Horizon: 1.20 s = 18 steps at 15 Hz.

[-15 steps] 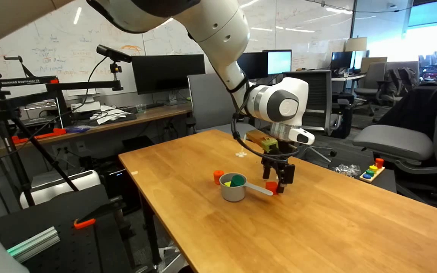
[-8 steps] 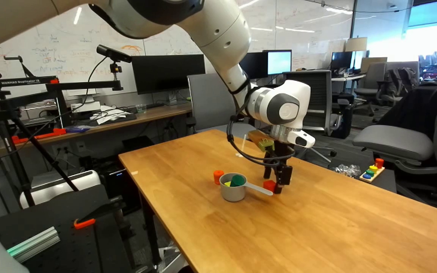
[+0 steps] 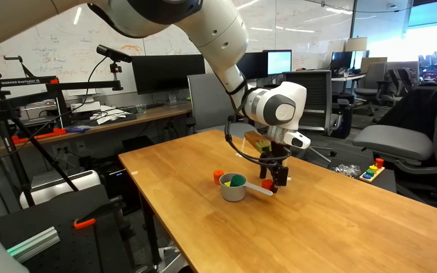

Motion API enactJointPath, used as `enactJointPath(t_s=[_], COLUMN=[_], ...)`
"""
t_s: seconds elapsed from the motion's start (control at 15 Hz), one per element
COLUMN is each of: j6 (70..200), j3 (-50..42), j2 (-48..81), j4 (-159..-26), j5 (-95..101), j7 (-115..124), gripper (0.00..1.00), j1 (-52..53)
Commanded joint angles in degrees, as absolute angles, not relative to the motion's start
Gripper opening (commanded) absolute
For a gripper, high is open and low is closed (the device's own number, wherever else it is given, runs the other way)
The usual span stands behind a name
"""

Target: Place the yellow, green and orange blocks inside the measuring cup

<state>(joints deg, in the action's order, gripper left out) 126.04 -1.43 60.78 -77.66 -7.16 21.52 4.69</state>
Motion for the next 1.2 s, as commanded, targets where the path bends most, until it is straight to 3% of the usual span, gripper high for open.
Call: enactJointPath(t_s=[0.0,0.07,0.47,1.13], j6=[126.1,126.48,126.46,126.51], j3=[-1.02,-1.13,-1.45,-1.4], j2=[59.05,58.88,58.19,51.55], j4=[-81.98,-82.48,-84.1,-88.8], j5=[-6.58,-6.38,-5.8,0.27], j7=[19.46,19.15,17.88,15.67], gripper=[0.75,0.75,0.27,0.2], j1=[5.67,5.9,6.42,10.55])
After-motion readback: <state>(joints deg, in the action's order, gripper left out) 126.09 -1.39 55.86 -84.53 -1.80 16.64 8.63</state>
